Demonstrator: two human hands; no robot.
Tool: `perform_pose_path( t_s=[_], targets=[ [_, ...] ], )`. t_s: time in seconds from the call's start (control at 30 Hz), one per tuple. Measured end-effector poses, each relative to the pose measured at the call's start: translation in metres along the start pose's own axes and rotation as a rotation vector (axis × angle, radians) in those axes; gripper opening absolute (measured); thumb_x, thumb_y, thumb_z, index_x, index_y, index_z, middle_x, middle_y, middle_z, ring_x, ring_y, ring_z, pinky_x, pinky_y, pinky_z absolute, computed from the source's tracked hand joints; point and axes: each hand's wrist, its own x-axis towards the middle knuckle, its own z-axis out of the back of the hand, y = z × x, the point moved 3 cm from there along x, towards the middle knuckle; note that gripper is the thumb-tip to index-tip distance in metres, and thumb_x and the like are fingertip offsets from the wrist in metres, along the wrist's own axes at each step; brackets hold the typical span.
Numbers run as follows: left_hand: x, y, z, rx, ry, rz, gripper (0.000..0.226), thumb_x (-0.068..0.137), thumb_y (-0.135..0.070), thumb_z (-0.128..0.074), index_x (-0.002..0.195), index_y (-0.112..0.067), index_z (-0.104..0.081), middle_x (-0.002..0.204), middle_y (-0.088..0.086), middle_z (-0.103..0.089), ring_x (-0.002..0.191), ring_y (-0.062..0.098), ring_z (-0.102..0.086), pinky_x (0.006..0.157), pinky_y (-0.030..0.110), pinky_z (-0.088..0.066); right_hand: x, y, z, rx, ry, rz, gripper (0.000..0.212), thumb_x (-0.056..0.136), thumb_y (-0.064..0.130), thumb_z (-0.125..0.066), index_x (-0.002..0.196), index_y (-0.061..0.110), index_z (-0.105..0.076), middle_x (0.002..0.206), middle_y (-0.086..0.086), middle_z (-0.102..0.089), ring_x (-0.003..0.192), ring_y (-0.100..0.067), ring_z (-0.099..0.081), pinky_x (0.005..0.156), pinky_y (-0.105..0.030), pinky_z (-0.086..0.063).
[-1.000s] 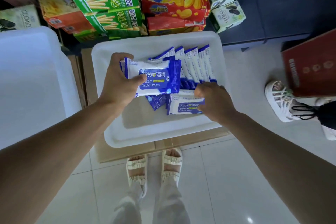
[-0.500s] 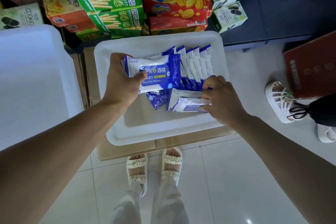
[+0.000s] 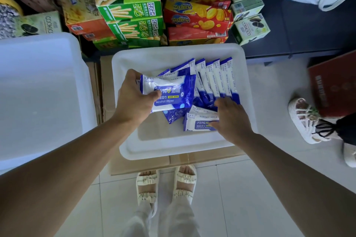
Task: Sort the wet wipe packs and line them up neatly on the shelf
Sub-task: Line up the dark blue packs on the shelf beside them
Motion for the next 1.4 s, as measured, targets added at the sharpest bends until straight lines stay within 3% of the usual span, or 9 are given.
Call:
perform_pose_path(
  t_s=[0.1, 0.23, 0.4, 0.53, 0.67, 0.8, 0.93, 1.13, 1.4],
  targets=[
    [-0.003, -0.004, 0.003, 0.027, 0.005, 0.003, 0.033, 0.080, -0.009, -0.072, 0.094, -0.011, -0.042, 0.077, -0.006, -0.053, 0.077, 0.018, -0.058, 0.064, 0.030, -0.049, 0.000, 0.003, -0.001, -0.107, 0.060, 0.045, 0.044, 0.086, 0.041, -0.062, 0.116, 0.011, -0.054, 0.116, -0.007, -0.058, 0.106, -0.025, -0.057, 0.089, -0.032, -0.042],
    [-0.008, -0.018, 0.016, -0.030, 0.017, 0.013, 0.032, 0.082, -0.007, -0.070, 0.094, -0.013, -0.042, 0.079, -0.006, -0.053, 0.071, 0.006, -0.056, 0.045, 0.009, -0.043, -0.006, 0.006, 0.018, -0.025, 0.094, 0.032, 0.035, 0.090, 0.037, -0.058, 0.116, 0.014, -0.052, 0.117, -0.001, -0.062, 0.105, -0.021, -0.060, 0.082, -0.026, -0.043],
    [-0.017, -0.056, 0.048, -0.174, 0.014, 0.036, 0.029, 0.082, -0.009, -0.072, 0.101, -0.013, -0.052, 0.094, 0.004, -0.064, 0.081, 0.014, -0.065, 0.063, 0.028, -0.054, -0.018, 0.016, 0.089, -0.030, 0.079, 0.048, 0.036, 0.094, 0.038, -0.050, 0.124, 0.017, -0.046, 0.125, 0.000, -0.057, 0.108, -0.020, -0.058, 0.071, -0.023, -0.035],
    [-0.026, -0.113, 0.090, -0.207, -0.015, -0.019, 0.027, 0.079, -0.007, -0.075, 0.095, -0.015, -0.054, 0.085, 0.000, -0.064, 0.075, 0.017, -0.063, 0.065, 0.031, -0.053, -0.029, 0.027, 0.172, -0.105, 0.038, 0.055, 0.041, 0.095, 0.041, -0.047, 0.129, 0.021, -0.040, 0.132, 0.002, -0.052, 0.111, -0.016, -0.057, 0.071, -0.021, -0.033],
    [-0.042, -0.181, 0.143, -0.248, -0.007, -0.099, 0.035, 0.076, 0.002, -0.074, 0.082, -0.023, -0.050, 0.086, 0.004, -0.063, 0.076, 0.019, -0.062, 0.058, 0.026, -0.051, -0.046, 0.045, 0.270, -0.167, -0.064, 0.030, 0.041, 0.096, 0.040, -0.046, 0.132, 0.023, -0.037, 0.134, 0.003, -0.052, 0.113, -0.018, -0.057, 0.072, -0.023, -0.036],
    [-0.071, -0.260, 0.208, -0.062, -0.050, -0.332, 0.032, 0.073, -0.004, -0.075, 0.084, -0.023, -0.052, 0.086, -0.005, -0.061, 0.073, 0.013, -0.058, 0.065, 0.023, -0.046, -0.070, 0.065, 0.366, -0.211, -0.197, -0.048, 0.036, 0.096, 0.038, -0.041, 0.130, 0.024, -0.038, 0.127, 0.003, -0.056, 0.108, -0.022, -0.059, 0.074, -0.027, -0.041],
    [-0.101, -0.329, 0.266, 0.028, -0.049, -0.497, 0.031, 0.078, -0.008, -0.072, 0.088, -0.029, -0.051, 0.067, -0.003, -0.055, 0.046, 0.007, -0.044, 0.044, 0.023, -0.035, -0.097, 0.090, 0.454, -0.135, -0.354, -0.060, 0.023, 0.095, 0.036, -0.044, 0.113, 0.022, -0.044, 0.113, 0.001, -0.061, 0.099, -0.023, -0.059, 0.066, -0.029, -0.035],
    [-0.139, -0.426, 0.335, 0.097, -0.139, -0.688, 0.031, 0.078, -0.001, -0.069, 0.091, -0.024, -0.052, 0.086, 0.000, -0.062, 0.077, 0.017, -0.058, 0.067, 0.030, -0.042, -0.141, 0.125, 0.571, -0.101, -0.572, 0.001, 0.029, 0.094, 0.035, -0.047, 0.119, 0.020, -0.045, 0.113, -0.002, -0.061, 0.099, -0.027, -0.058, 0.068, -0.032, -0.038],
    [-0.164, -0.524, 0.389, 0.116, -0.332, -0.784, 0.021, 0.084, -0.007, -0.066, 0.087, -0.020, -0.049, 0.064, -0.009, -0.056, 0.049, -0.001, -0.050, 0.042, 0.013, -0.032, -0.150, 0.130, 0.699, -0.032, -0.725, 0.092, 0.023, 0.094, 0.034, -0.049, 0.108, 0.017, -0.046, 0.106, -0.006, -0.064, 0.095, -0.031, -0.058, 0.065, -0.032, -0.036]
  ],
)
